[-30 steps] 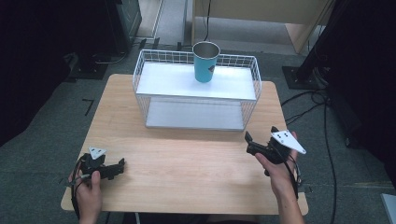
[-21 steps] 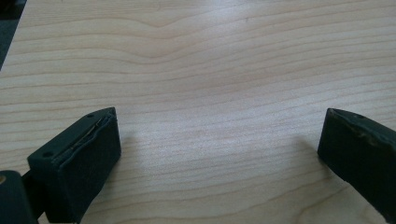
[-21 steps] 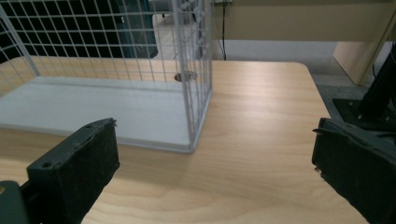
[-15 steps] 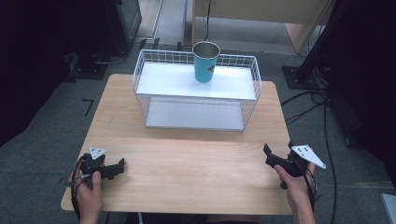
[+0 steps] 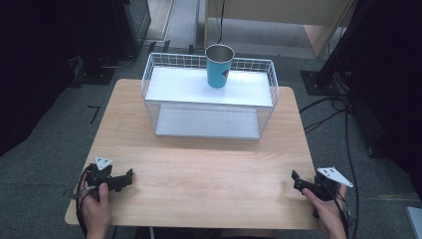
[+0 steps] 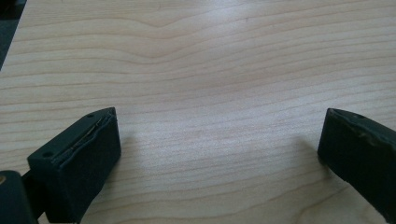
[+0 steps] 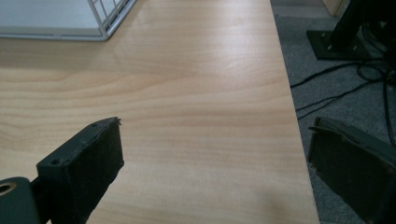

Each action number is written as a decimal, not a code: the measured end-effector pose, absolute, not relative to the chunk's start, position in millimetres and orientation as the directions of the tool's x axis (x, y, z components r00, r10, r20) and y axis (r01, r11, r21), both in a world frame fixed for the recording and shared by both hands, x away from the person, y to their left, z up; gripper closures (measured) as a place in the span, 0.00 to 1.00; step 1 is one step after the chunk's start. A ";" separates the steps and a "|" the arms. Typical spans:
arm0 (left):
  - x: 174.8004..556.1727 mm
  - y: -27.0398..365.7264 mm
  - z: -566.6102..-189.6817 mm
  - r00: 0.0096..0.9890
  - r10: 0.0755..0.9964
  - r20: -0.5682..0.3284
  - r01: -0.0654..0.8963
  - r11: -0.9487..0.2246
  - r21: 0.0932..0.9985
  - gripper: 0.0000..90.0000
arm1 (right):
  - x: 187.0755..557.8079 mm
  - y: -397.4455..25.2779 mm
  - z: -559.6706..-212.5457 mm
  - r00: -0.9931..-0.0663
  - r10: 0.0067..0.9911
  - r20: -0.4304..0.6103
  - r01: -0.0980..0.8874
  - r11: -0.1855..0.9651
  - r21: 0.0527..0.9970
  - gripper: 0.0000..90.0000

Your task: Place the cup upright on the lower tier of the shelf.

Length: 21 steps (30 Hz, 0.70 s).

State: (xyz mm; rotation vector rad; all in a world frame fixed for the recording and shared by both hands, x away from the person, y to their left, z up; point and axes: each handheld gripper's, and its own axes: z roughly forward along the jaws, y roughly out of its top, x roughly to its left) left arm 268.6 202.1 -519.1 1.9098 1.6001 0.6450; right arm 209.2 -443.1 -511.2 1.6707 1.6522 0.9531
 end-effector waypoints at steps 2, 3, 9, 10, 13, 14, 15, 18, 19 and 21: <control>268.6 202.1 -519.1 0.172 0.985 0.009 0.715 -0.131 0.686 0.00 | 207.1 -443.8 -514.7 -0.040 0.997 0.071 0.596 -0.033 0.803 0.03; 268.6 202.1 -519.1 0.172 0.985 0.009 0.715 -0.131 0.686 0.00 | 207.1 -443.8 -514.7 -0.040 0.997 0.071 0.596 -0.033 0.803 0.03; 268.6 202.1 -519.1 0.172 0.985 0.008 0.715 -0.131 0.687 0.00 | 203.0 -442.1 -525.3 -0.082 0.996 0.040 0.673 0.025 0.739 0.04; 268.6 202.1 -519.1 0.172 0.985 0.008 0.715 -0.131 0.687 0.00 | 202.4 -440.4 -525.2 -0.087 0.995 0.040 0.677 0.029 0.736 0.04; 268.6 202.1 -519.1 0.172 0.985 0.009 0.715 -0.131 0.687 0.00 | 202.6 -436.8 -526.4 -0.117 0.993 0.022 0.693 0.066 0.718 0.04; 268.6 202.1 -519.1 0.172 0.985 0.009 0.715 -0.131 0.687 0.00 | 202.5 -436.4 -526.4 -0.122 0.992 0.025 0.693 0.067 0.717 0.04; 268.6 202.1 -519.1 0.172 0.985 0.009 0.715 -0.131 0.687 0.00 | 202.8 -436.4 -526.5 -0.122 0.992 0.025 0.693 0.067 0.718 0.03; 269.7 200.2 -519.1 0.158 0.987 0.010 0.717 -0.121 0.687 0.00 | 202.9 -436.2 -526.5 -0.122 0.992 0.025 0.693 0.067 0.717 0.03; 269.7 200.2 -519.1 0.158 0.987 0.010 0.717 -0.121 0.687 0.00 | 202.7 -436.0 -526.5 -0.123 0.992 0.026 0.694 0.067 0.717 0.03; 269.8 200.0 -519.1 0.157 0.988 0.010 0.718 -0.121 0.686 0.00 | 201.4 -435.2 -526.5 -0.127 0.992 0.026 0.694 0.070 0.716 0.03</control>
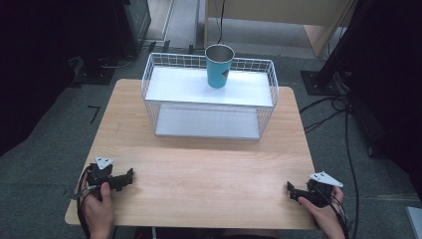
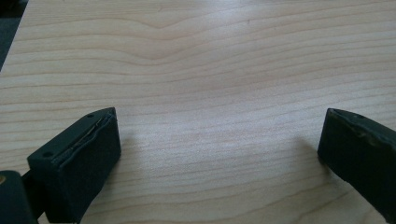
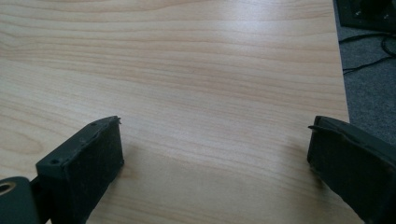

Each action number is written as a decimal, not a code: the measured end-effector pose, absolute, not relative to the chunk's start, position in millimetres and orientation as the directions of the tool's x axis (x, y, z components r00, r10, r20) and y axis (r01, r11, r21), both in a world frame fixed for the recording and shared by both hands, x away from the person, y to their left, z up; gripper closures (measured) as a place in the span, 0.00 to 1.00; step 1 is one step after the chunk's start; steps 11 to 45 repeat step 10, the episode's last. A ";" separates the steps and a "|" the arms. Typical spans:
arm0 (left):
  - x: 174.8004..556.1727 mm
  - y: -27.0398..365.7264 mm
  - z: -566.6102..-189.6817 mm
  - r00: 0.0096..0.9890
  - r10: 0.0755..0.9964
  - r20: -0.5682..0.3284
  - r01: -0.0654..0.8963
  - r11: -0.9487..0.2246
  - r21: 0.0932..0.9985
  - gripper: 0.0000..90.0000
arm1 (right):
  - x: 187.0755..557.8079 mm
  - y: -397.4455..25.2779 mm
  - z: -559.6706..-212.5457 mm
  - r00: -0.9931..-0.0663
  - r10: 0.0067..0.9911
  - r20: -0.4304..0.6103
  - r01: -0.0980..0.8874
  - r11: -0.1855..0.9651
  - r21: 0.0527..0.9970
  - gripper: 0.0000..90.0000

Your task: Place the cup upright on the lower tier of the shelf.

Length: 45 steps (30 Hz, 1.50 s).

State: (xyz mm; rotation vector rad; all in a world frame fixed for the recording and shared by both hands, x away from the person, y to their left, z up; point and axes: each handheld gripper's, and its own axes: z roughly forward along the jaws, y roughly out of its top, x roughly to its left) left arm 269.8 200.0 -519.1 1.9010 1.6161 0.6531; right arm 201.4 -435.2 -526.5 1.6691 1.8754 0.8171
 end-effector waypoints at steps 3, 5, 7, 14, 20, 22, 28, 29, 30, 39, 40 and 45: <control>269.8 200.0 -519.1 0.157 0.988 0.010 0.717 -0.121 0.687 0.00 | 200.9 -435.0 -526.5 -0.136 0.990 0.025 0.692 0.077 0.717 0.03; 269.8 200.0 -519.0 0.157 0.988 0.010 0.718 -0.121 0.686 0.00 | 200.9 -435.0 -526.5 -0.135 0.990 0.026 0.693 0.076 0.717 0.03; 269.8 200.0 -519.1 0.156 0.988 0.010 0.717 -0.120 0.686 0.00 | 201.5 -435.3 -526.5 -0.142 0.990 0.025 0.692 0.081 0.717 0.03; 269.8 200.0 -519.0 0.157 0.988 0.010 0.718 -0.121 0.686 0.00 | 202.5 -435.8 -526.3 -0.150 0.988 0.025 0.693 0.087 0.716 0.03; 269.8 200.0 -519.0 0.157 0.988 0.010 0.718 -0.121 0.686 0.00 | 202.5 -435.8 -526.3 -0.150 0.988 0.025 0.693 0.087 0.716 0.03; 269.8 200.0 -519.0 0.157 0.988 0.010 0.718 -0.121 0.686 0.00 | 202.5 -435.8 -526.3 -0.150 0.988 0.025 0.693 0.087 0.716 0.03; 269.8 200.0 -519.0 0.157 0.988 0.010 0.718 -0.121 0.686 0.00 | 202.5 -435.8 -526.3 -0.150 0.988 0.025 0.693 0.087 0.716 0.03; 269.8 200.0 -519.0 0.157 0.988 0.010 0.718 -0.121 0.686 0.00 | 202.5 -435.8 -526.3 -0.150 0.988 0.025 0.693 0.087 0.716 0.03; 269.8 200.0 -519.0 0.157 0.988 0.010 0.718 -0.121 0.686 0.00 | 202.5 -435.8 -526.3 -0.150 0.988 0.025 0.693 0.087 0.716 0.03; 269.8 200.0 -519.0 0.157 0.988 0.010 0.718 -0.121 0.686 0.00 | 202.5 -435.8 -526.3 -0.150 0.988 0.025 0.693 0.087 0.716 0.03; 269.8 200.0 -519.0 0.157 0.988 0.010 0.718 -0.121 0.686 0.00 | 202.5 -435.8 -526.3 -0.150 0.988 0.025 0.693 0.087 0.716 0.03; 269.8 200.0 -519.0 0.157 0.988 0.010 0.718 -0.121 0.686 0.00 | 202.5 -435.8 -526.3 -0.150 0.988 0.025 0.693 0.087 0.716 0.03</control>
